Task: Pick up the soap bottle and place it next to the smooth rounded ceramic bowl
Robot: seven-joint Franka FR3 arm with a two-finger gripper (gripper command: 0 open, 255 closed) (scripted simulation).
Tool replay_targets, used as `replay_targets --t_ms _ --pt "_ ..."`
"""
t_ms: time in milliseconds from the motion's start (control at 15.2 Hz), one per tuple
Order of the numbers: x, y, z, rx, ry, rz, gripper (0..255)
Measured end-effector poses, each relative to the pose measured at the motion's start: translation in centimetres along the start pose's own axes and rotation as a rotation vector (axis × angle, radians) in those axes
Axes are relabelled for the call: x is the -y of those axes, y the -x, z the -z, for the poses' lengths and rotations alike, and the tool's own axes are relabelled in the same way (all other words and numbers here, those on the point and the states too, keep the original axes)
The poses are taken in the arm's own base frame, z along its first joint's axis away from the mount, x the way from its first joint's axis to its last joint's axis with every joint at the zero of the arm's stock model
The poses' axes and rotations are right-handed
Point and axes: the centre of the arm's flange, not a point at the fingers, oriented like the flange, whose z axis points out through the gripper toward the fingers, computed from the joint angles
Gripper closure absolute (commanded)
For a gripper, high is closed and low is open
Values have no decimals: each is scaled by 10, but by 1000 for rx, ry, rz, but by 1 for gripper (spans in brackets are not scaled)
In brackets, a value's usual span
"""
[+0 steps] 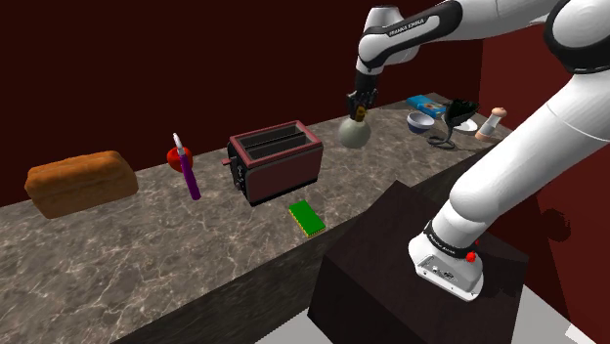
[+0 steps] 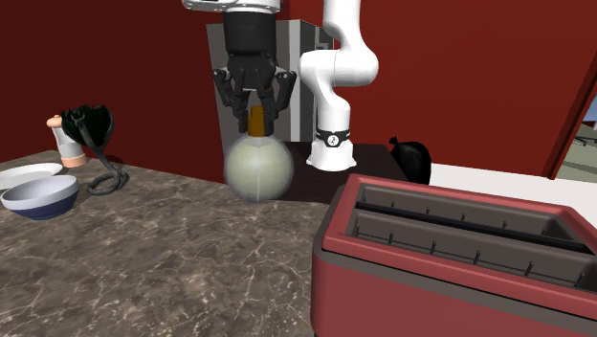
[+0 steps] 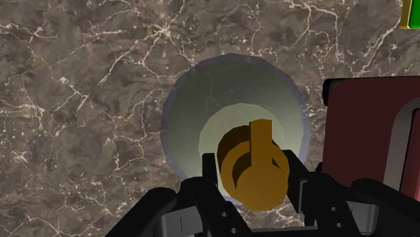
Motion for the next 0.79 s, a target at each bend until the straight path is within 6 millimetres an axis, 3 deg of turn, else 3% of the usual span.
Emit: replay_targets --t_ms 792 --pt "0 0 63 0 0 0 255"
